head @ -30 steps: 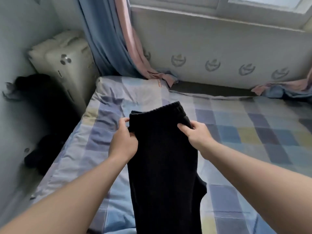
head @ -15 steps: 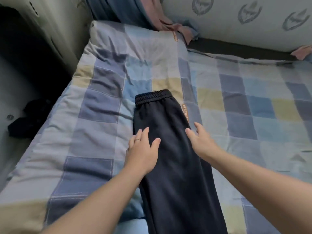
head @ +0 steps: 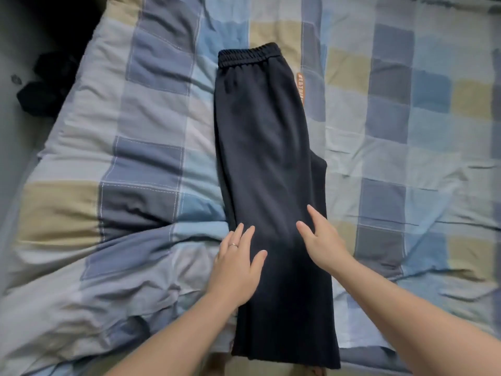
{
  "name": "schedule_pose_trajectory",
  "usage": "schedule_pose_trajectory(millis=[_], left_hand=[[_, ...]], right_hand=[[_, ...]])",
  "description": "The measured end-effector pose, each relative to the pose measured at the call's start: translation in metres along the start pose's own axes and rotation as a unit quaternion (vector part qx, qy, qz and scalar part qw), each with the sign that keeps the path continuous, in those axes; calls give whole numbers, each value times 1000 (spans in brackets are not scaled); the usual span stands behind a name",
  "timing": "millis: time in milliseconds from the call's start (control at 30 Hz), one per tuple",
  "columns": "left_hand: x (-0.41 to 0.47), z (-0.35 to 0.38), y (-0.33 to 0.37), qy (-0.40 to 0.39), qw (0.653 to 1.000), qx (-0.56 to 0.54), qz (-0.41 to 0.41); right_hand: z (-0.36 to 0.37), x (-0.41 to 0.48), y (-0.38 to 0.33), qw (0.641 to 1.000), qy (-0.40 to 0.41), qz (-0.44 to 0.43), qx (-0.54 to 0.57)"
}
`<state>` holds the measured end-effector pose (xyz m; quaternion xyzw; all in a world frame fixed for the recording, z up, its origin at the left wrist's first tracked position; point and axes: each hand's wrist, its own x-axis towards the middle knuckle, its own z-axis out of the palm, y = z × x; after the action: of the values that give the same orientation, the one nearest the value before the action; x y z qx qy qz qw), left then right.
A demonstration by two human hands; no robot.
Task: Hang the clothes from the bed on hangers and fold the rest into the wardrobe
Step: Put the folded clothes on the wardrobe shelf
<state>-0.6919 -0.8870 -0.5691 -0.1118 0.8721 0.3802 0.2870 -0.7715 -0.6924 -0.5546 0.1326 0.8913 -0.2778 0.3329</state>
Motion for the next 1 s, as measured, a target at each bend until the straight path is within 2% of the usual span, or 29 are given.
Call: schedule_pose_trajectory(millis=[133,300,433,533,700,867,1000], left_hand=[[-63,44,-20,-31,999,11,-29],[-122,104,-54,-68,992,14,-102],[-146,143,-71,-66,975,-76,-196],[-155,167,-73,-20,962,-138,-235],[-150,191,-77,110,951,-141,-253],[-126,206,-87,107,955,-136,-241],[-120,223,-98,82,965,-88,-233]], right_hand=[[15,-42,48,999,-39,35,-9],[33,-78,115,996,-67,61,2],[48,-99,169,993,-86,72,31],[62,-110,205,991,-95,81,58],[91,-118,246,979,-126,99,129],[118,-106,269,969,-102,89,206],[127,-101,282,966,-112,95,213]])
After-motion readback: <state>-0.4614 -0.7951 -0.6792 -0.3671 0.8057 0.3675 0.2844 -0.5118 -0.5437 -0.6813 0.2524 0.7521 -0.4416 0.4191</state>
